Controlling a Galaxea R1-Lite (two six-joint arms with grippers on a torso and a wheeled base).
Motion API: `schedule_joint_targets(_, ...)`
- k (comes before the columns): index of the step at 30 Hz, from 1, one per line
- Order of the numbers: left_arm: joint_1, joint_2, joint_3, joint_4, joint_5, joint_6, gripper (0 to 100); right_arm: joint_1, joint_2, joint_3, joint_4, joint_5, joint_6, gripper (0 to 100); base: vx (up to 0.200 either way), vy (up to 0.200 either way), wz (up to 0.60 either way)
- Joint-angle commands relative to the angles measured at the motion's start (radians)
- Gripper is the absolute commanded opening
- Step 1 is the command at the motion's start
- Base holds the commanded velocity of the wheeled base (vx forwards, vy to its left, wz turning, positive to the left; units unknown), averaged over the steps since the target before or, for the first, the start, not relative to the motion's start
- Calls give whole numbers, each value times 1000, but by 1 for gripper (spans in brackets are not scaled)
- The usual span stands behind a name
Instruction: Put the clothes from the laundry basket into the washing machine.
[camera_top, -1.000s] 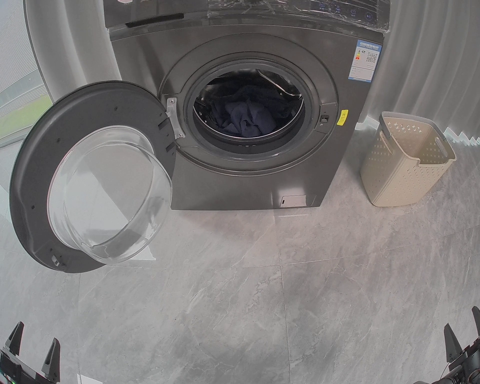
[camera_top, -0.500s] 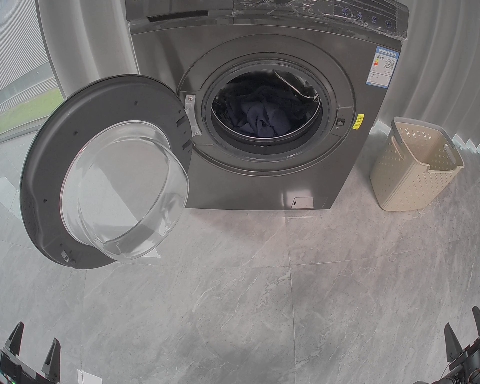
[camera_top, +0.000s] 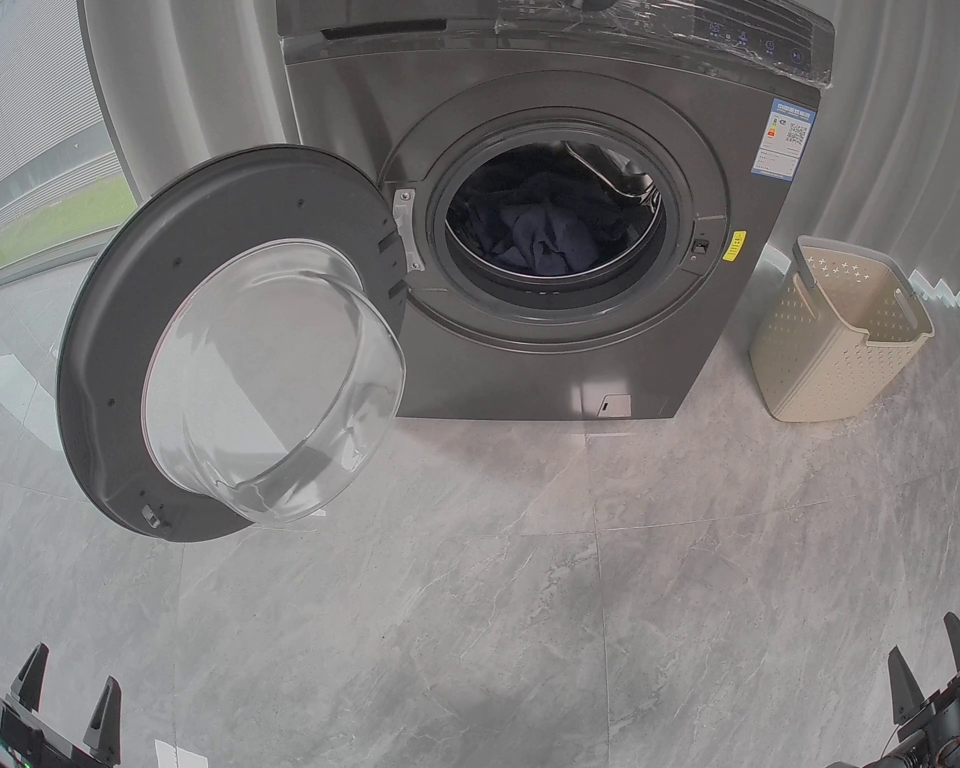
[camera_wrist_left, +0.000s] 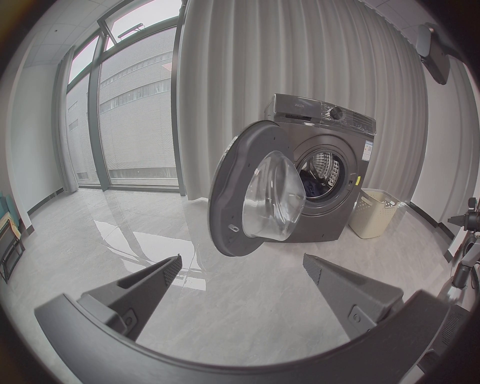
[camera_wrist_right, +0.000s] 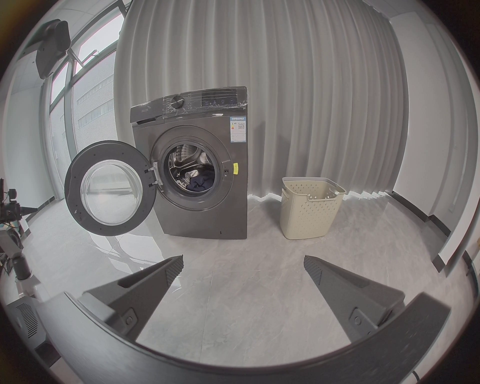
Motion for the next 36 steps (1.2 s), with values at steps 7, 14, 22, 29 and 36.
schedule_joint_targets(7,2,-3,18,0,2,6,100,0,-11,18,0,-1,3,100,0,171,0)
schedule_joint_targets(14,5,-3,18,0,6,38,100,0,-11,18,0,-3,8,100,0,0,0)
schedule_joint_targets(22,2,11,-113,-59,5,15,100,0,-11,18,0,-4,9,100,0,0,0)
schedule_joint_targets(29,-44,406,-263,-68,-147,12,100,0,-11,18,0,-4,11,100,0,0,0)
schedule_joint_targets(36,-49,778,-381,-275,-193,15,100,0,-11,18,2,-4,11,100,0,0,0)
